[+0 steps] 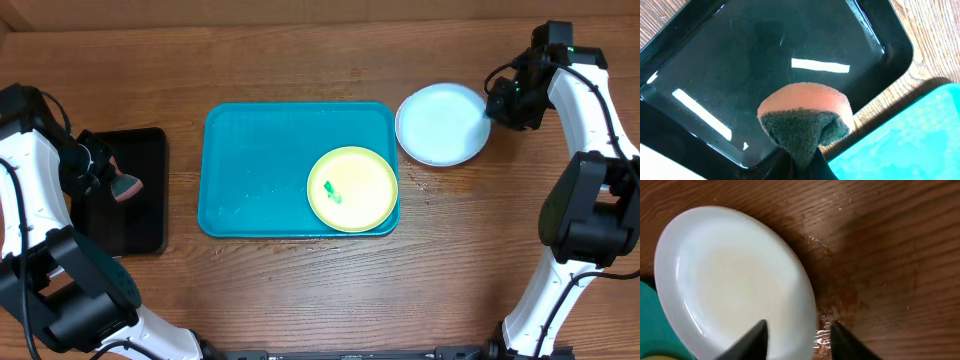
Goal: Clean dirty plates on tray and stack at the side
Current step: 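Move the right gripper to the yellow plate and grip its rim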
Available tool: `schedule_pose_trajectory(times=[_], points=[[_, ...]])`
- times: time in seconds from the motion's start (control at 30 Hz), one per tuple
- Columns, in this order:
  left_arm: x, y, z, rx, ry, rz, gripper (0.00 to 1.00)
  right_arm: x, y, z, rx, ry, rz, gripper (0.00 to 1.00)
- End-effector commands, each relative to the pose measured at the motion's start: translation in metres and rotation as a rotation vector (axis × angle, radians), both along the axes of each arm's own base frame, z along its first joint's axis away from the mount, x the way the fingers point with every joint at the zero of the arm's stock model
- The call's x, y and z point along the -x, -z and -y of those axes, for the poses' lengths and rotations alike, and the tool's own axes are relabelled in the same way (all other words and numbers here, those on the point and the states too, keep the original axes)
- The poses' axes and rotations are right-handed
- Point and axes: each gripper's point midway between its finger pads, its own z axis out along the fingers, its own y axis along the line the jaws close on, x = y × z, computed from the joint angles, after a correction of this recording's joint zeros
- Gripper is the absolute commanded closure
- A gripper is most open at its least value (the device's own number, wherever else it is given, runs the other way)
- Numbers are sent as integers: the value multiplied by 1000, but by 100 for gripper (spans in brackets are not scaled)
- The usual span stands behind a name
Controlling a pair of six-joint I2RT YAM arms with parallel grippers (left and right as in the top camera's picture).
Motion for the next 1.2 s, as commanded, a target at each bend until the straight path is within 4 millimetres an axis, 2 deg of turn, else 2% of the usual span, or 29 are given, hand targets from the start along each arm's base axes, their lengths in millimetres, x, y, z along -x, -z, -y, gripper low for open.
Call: schedule_pose_trajectory(times=[0.0,0.1,0.17,0.3,0.33,0.43,0.53,0.63,0.8,0.9,1.17], points=[[-2,0,2,10,-5,6,96,2,-1,0,6,0,-1,52],[-2,0,2,11,-6,6,96,4,2,-7,-15,-11,-10,50],[-2,0,2,11,-5,6,96,5,2,-22,-55,-69,-2,47],[-2,0,2,11,-5,6,96,8,-2,-75,-182,-327,56,40],[-2,0,2,12,-5,4,96,13,-6,-110,-230,-455,78,38],[-1,0,3,15,-5,-2,96,17,-7,-142,-238,-549,86,36],[0,0,3,16,-5,-4,96,26,-6,-188,-215,-699,107,35],[0,1,3,17,-5,-4,96,32,0,-211,-130,-775,102,32],[0,1,3,17,-5,-4,96,42,14,-236,74,-877,88,27],[1,1,3,16,2,-6,96,49,22,-244,140,-908,80,26],[0,0,3,15,2,-3,96,49,30,-236,197,-914,72,25]])
